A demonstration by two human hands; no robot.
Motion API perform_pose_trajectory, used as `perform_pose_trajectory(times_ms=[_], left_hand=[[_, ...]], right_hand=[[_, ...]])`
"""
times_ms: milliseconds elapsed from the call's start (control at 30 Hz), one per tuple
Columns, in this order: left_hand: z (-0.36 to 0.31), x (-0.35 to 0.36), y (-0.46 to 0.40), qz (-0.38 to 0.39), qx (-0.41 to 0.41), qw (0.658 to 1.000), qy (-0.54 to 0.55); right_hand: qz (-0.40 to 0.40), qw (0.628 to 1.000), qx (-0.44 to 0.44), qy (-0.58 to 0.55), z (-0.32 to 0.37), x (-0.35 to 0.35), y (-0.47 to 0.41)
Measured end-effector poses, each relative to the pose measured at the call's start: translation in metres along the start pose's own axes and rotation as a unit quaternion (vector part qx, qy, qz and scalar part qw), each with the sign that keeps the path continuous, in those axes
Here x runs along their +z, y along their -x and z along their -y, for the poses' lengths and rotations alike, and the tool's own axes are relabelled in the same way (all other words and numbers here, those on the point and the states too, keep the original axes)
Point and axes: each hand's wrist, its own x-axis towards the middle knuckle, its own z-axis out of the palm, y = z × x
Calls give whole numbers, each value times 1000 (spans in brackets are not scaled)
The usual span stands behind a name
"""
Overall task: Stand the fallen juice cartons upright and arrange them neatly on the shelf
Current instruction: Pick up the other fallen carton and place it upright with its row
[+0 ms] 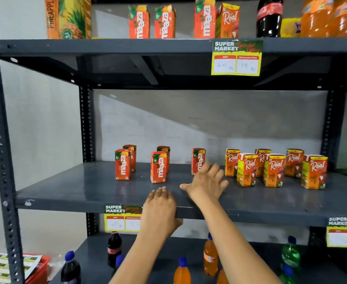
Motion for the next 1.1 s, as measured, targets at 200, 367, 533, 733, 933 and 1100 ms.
perform_pose_trajectory(times_ms=[200, 367, 533, 733, 933, 1100], left_hand=[[-10, 12, 9, -29, 4, 999, 21], [24, 8, 21, -32, -32, 999, 16], [56, -2, 31, -57, -59, 997, 1], [84, -13, 32, -64, -79, 995, -9], [109, -20, 35, -72, -100, 992, -20], [111, -18, 46, -74, -102, 992, -20]], right_hand=[[197, 975, 84, -52, -52, -13, -23], [181, 978, 61, -79, -16, 4, -4], [167, 979, 21, -114, 28, 12, 4], [268, 926, -67, -259, 37, 4, -16], [126, 969, -79, -199, 71, 6, -8], [158, 968, -56, -189, 97, 12, 29]])
